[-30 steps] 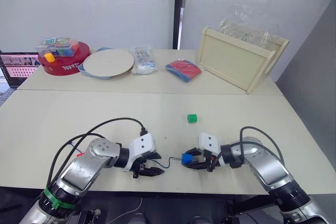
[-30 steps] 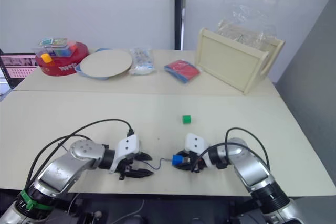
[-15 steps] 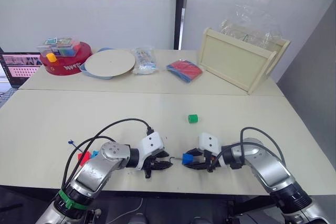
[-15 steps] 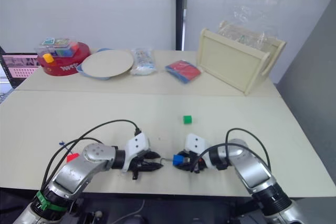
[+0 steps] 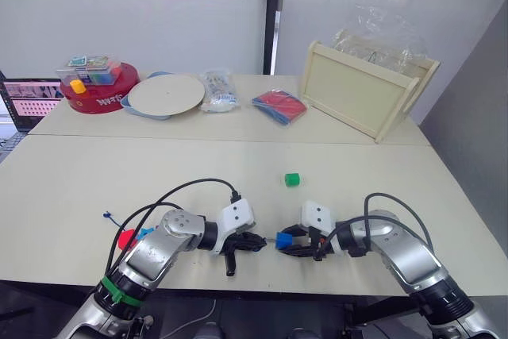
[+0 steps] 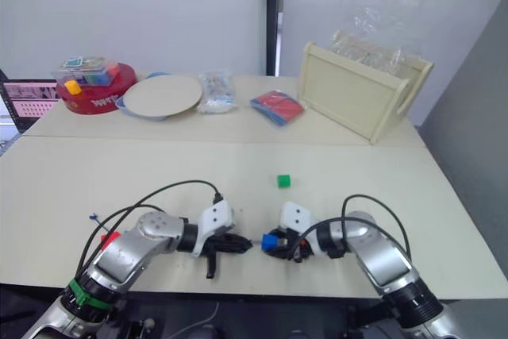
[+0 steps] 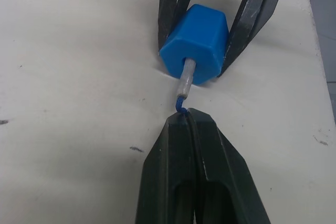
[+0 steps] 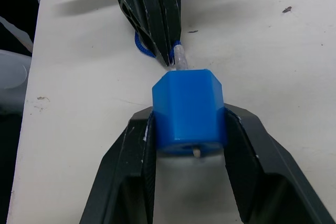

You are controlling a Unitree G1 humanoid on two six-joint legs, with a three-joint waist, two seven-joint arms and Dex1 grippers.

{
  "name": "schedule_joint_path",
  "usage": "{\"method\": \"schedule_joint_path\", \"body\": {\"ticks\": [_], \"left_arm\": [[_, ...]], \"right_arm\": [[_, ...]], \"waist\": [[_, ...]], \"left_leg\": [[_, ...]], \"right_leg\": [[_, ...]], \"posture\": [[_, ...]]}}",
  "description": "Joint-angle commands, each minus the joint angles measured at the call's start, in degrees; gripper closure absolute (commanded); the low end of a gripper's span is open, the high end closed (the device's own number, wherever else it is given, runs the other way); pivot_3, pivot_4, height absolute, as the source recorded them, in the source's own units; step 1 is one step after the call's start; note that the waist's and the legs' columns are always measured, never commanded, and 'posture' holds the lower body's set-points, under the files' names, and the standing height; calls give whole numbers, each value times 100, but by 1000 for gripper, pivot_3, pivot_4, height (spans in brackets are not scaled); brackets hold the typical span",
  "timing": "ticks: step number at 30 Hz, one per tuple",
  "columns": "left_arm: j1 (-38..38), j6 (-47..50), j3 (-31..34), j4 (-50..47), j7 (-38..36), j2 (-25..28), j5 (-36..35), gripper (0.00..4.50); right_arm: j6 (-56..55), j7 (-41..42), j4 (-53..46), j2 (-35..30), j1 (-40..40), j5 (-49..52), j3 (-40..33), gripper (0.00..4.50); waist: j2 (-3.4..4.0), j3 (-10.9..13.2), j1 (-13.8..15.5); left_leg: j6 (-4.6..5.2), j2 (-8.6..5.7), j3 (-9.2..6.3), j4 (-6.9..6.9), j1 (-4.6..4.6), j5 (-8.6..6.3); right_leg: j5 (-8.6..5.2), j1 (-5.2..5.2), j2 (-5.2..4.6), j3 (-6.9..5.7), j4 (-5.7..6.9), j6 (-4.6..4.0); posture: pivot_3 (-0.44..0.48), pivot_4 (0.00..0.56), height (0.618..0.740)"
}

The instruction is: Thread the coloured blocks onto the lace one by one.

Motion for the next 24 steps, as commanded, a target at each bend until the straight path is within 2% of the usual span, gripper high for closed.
{"method": "schedule_joint_path", "body": {"ticks": [1,10,20,24], "left_arm": [[-179,-201,-176,75,-117,-99,95,4500],[-496,-354,-383,379,-250,-371,258,4500],[-579,-506,-349,477,-254,-367,512,4500],[-549,-459,-215,209,-451,8,483,3320]], "right_arm": [[131,-98,-47,-81,79,-33,-37,3211],[167,-188,-67,-45,48,-16,-10,3211],[235,-248,-101,-22,95,-9,-2,3211],[388,-308,-139,-6,121,66,-79,3211]], "waist": [[0,0,-4],[0,0,-2],[0,0,-1],[0,0,-14]], "left_leg": [[0,0,0,0,0,0],[0,-1,0,1,0,0],[0,-1,0,2,1,0],[0,0,0,2,1,0]], "right_leg": [[0,0,0,1,0,0],[0,0,0,0,1,0],[1,1,0,0,1,2],[1,0,1,0,2,2]], "posture": [[0,150,740],[0,150,740],[0,150,740],[0,150,740]]}}
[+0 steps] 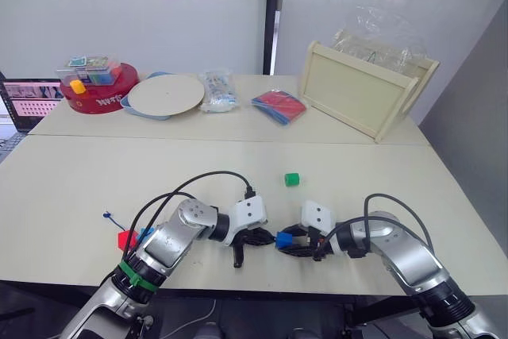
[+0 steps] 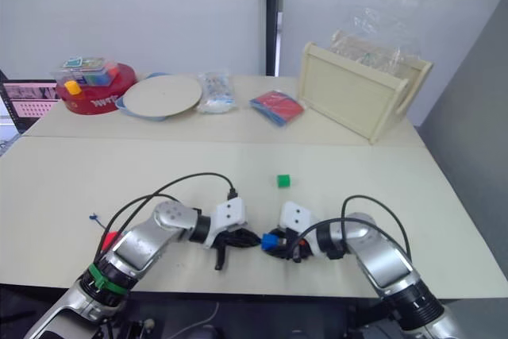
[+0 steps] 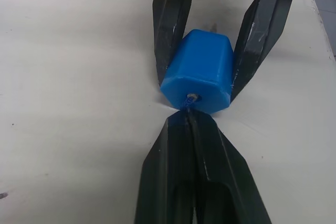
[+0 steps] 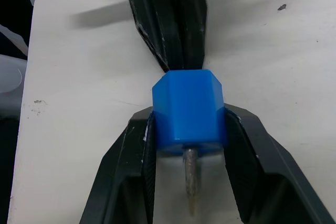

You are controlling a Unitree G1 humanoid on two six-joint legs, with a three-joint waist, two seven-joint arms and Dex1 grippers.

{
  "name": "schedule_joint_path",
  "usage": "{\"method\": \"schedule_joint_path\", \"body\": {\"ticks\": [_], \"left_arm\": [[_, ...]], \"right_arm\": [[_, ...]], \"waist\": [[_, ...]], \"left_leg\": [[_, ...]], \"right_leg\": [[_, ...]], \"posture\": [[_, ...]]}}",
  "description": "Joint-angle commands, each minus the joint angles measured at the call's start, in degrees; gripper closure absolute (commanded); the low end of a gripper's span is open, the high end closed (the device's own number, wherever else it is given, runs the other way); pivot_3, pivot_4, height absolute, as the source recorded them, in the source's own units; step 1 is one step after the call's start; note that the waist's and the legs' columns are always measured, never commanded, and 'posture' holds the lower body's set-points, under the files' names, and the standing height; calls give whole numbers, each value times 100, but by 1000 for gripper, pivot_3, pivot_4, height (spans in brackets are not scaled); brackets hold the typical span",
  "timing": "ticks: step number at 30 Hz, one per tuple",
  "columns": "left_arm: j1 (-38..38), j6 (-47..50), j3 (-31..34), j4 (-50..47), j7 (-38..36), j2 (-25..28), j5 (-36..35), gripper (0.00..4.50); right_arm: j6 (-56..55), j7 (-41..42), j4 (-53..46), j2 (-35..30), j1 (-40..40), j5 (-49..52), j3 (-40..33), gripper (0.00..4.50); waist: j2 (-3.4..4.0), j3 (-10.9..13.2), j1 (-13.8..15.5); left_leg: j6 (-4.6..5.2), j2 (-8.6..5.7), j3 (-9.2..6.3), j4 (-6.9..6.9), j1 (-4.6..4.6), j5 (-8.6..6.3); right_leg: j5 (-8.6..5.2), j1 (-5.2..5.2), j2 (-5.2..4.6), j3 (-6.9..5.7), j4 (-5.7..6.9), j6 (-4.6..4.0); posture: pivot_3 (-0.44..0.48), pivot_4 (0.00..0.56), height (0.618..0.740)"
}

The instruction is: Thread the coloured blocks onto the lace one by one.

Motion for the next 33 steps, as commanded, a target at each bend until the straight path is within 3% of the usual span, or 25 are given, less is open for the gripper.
{"method": "schedule_joint_path", "body": {"ticks": [1,2,3,5,9,10,20,30,33], "left_arm": [[-25,-4,124,-351,-161,276,-15,3006],[-35,15,136,-419,-202,352,-23,2708],[-40,16,148,-487,-227,415,-35,2324],[-82,119,206,-618,-284,464,-165,1717],[-262,283,162,-656,-198,341,-165,1676],[-320,324,109,-641,-157,242,-154,1676],[-637,75,-434,-75,-8,-363,231,1676],[-689,-332,-731,425,-100,-574,575,1676],[-648,-401,-750,396,-230,-529,568,2484]], "right_arm": [[227,-165,-49,-15,96,42,-106,3211],[246,-194,-74,-15,107,70,-139,3211],[269,-219,-101,-21,121,94,-164,2146],[292,-257,-144,-29,139,134,-224,1521],[387,-283,-245,-86,145,277,-372,134],[437,-263,-317,-135,161,351,-444,26],[479,-118,-700,-769,527,537,-767,26],[534,-333,-910,-743,643,498,-643,26],[452,-373,-856,-740,617,403,-541,0]], "waist": [[0,0,-8],[0,0,-9],[0,0,-9],[0,0,-9],[-1,1,4],[-1,1,3],[0,2,-27],[0,1,1],[0,1,1]], "left_leg": [[0,0,0,0,0,0],[0,1,0,-1,0,0],[0,1,0,-1,-1,0],[0,1,0,-1,-3,0],[0,0,0,0,-5,0],[0,0,0,0,-8,0],[4,1,0,-1,-14,-2],[4,-2,0,1,-16,-2],[4,-2,0,1,-16,-2]], "right_leg": [[0,-1,0,0,0,0],[0,-2,1,0,2,0],[0,-3,1,0,3,0],[0,-4,1,1,3,0],[0,-5,1,0,2,0],[0,-7,1,0,2,0],[0,-12,3,1,-5,1],[0,-10,1,1,-7,1],[-1,-10,0,1,-9,1]], "posture": [[0,150,740],[0,150,740],[0,150,740],[0,150,740],[0,150,740],[0,150,740],[0,150,740],[0,150,740],[0,150,740]]}}
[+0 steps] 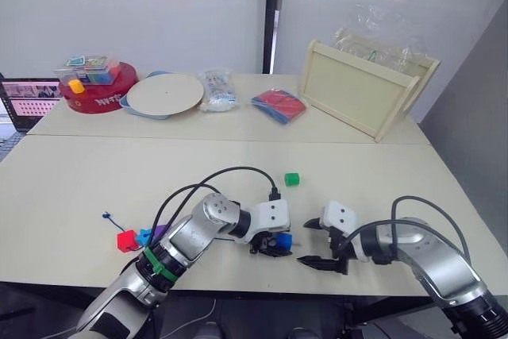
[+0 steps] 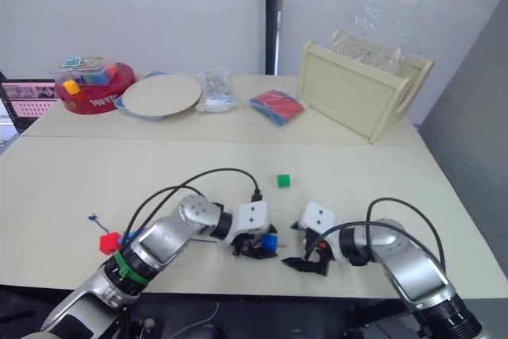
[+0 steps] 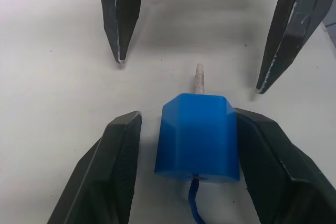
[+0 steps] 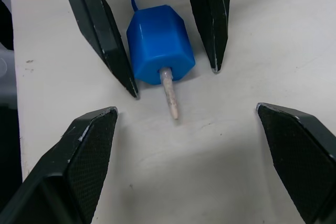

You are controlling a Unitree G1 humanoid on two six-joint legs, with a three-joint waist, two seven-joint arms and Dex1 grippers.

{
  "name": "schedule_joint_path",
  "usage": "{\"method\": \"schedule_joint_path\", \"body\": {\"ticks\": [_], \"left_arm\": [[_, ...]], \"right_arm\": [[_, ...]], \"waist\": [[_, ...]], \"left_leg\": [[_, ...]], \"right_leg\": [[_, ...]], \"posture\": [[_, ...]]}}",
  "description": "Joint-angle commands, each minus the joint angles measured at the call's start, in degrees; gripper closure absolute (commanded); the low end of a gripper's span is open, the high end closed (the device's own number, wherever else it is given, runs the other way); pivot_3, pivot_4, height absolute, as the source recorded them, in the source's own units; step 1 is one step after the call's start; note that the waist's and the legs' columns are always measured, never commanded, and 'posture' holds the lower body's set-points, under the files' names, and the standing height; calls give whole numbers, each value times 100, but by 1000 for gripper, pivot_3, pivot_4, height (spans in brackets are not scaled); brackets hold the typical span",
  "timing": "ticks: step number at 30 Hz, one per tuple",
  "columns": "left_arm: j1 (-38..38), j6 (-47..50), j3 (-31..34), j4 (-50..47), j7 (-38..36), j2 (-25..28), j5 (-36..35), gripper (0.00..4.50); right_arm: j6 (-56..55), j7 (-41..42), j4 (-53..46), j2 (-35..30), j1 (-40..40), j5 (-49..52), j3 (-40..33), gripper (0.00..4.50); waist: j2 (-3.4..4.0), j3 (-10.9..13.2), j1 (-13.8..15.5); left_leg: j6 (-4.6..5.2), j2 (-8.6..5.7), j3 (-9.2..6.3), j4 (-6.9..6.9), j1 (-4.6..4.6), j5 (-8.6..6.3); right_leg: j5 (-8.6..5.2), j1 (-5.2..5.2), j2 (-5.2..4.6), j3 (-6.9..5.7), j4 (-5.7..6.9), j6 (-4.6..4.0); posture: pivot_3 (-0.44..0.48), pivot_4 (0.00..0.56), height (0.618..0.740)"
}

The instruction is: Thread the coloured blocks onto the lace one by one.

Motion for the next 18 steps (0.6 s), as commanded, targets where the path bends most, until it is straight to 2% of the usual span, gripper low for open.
{"method": "schedule_joint_path", "body": {"ticks": [1,2,14,18], "left_arm": [[25,-91,-68,-62,-205,47,-1,2866],[40,-90,-61,-74,-228,62,-7,3150],[18,-92,-86,-38,-395,95,38,3163],[10,-78,-90,-24,-414,86,57,3163]], "right_arm": [[-72,-43,-105,5,-28,-67,46,259],[-91,-48,-95,10,-39,-78,60,553],[-331,141,167,165,-457,-285,429,4500],[-363,212,174,152,-495,-297,468,4500]], "waist": [[0,0,-3],[0,0,-3],[0,0,-15],[0,0,-14]], "left_leg": [[0,0,0,0,0,0],[0,1,0,0,0,0],[0,2,0,-1,4,0],[0,2,-1,-1,4,0]], "right_leg": [[0,0,0,0,0,0],[0,0,0,0,0,0],[0,0,1,-1,2,0],[0,0,2,-1,3,0]], "posture": [[0,150,740],[0,150,740],[0,150,740],[0,150,740]]}}
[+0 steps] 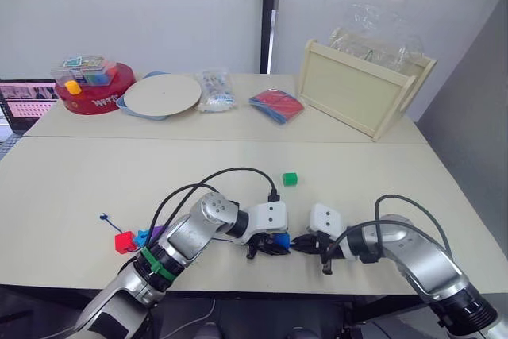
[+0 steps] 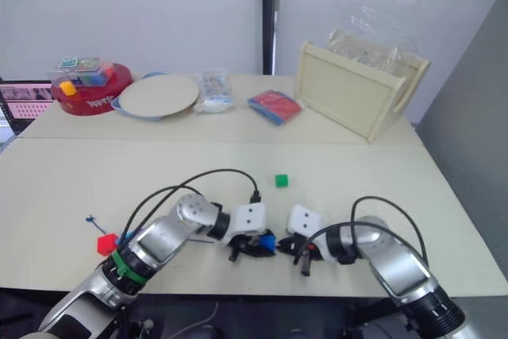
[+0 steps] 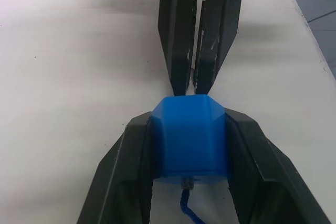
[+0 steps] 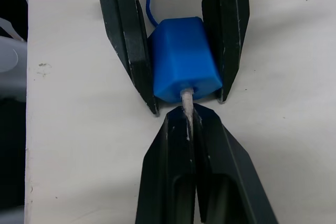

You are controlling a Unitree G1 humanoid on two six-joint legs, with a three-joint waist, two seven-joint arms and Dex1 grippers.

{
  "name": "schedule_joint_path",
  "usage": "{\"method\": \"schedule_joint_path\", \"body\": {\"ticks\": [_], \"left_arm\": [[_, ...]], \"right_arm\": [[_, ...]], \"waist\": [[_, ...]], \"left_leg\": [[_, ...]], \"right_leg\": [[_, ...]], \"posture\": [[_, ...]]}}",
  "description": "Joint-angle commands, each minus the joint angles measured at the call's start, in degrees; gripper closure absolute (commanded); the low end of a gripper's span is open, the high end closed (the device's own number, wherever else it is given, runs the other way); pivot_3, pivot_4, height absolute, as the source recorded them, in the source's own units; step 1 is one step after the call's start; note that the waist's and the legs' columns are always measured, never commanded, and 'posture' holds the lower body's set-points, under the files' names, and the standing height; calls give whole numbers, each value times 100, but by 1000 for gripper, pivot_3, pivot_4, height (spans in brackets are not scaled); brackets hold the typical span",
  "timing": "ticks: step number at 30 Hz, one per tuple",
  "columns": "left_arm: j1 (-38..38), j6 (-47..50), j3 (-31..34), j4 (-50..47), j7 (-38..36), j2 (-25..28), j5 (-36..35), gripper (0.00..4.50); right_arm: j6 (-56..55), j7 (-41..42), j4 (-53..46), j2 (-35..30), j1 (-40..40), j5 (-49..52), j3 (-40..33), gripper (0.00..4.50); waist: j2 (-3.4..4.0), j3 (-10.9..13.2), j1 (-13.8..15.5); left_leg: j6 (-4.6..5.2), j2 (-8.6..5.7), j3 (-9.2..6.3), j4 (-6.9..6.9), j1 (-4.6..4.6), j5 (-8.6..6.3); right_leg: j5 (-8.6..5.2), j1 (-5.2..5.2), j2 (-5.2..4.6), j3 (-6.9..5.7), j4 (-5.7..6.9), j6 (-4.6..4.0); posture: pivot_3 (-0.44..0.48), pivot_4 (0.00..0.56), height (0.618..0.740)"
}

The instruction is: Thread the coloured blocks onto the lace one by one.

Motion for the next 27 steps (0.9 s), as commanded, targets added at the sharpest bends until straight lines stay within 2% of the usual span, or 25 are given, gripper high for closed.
{"method": "schedule_joint_path", "body": {"ticks": [1,5,7,11,13,16,21,24,27], "left_arm": [[9,43,-105,-25,-123,13,39,3163],[50,85,-36,-84,-155,142,33,3163],[167,232,187,-278,-221,409,-95,3163],[544,440,647,-699,-342,1128,-324,3163],[923,351,995,-875,-458,1739,-402,3163],[1487,-82,1411,-807,-602,2588,-376,3163],[2502,-1292,2177,44,-684,3888,-117,3163],[2834,-1696,2528,256,-658,4164,-187,3163],[3025,-1839,2867,240,-667,4226,-393,3163]], "right_arm": [[-108,54,-38,-31,-90,-29,-43,4500],[-144,101,-22,-65,-56,-31,-95,4500],[-182,108,31,-97,-36,-39,-150,4500],[-199,89,56,-115,-12,-14,-239,4500],[-197,90,46,-118,-11,6,-268,4500],[-189,110,-4,-137,10,27,-285,4500],[-109,161,-118,-177,-30,78,-293,4500],[-99,185,-141,-200,-44,99,-296,4500],[-97,239,-132,-220,-68,105,-284,4500]], "waist": [[0,0,3],[0,0,1],[0,0,-21],[0,0,-97],[0,0,-146],[1,0,-183],[5,-1,-241],[32,2,-263],[44,4,-266]], "left_leg": [[0,0,0,0,0,0],[0,0,0,0,0,0],[0,0,0,0,0,0],[0,6,0,-4,6,0],[0,7,0,-6,7,0],[0,13,1,-12,14,0],[1,19,9,-41,44,0],[1,20,11,-50,52,-1],[2,20,13,-50,51,-1]], "right_leg": [[0,0,0,0,0,0],[0,0,0,0,0,0],[0,-1,0,0,1,0],[0,-2,5,1,6,0],[0,-2,5,2,7,0],[0,-1,9,3,8,-1],[-3,2,11,12,11,-7],[-6,3,12,13,16,-12],[-6,1,12,13,18,-12]], "posture": [[0,150,740],[0,150,740],[0,150,740],[0,150,740],[0,150,740],[0,150,740],[0,150,740],[0,150,740],[0,150,740]]}}
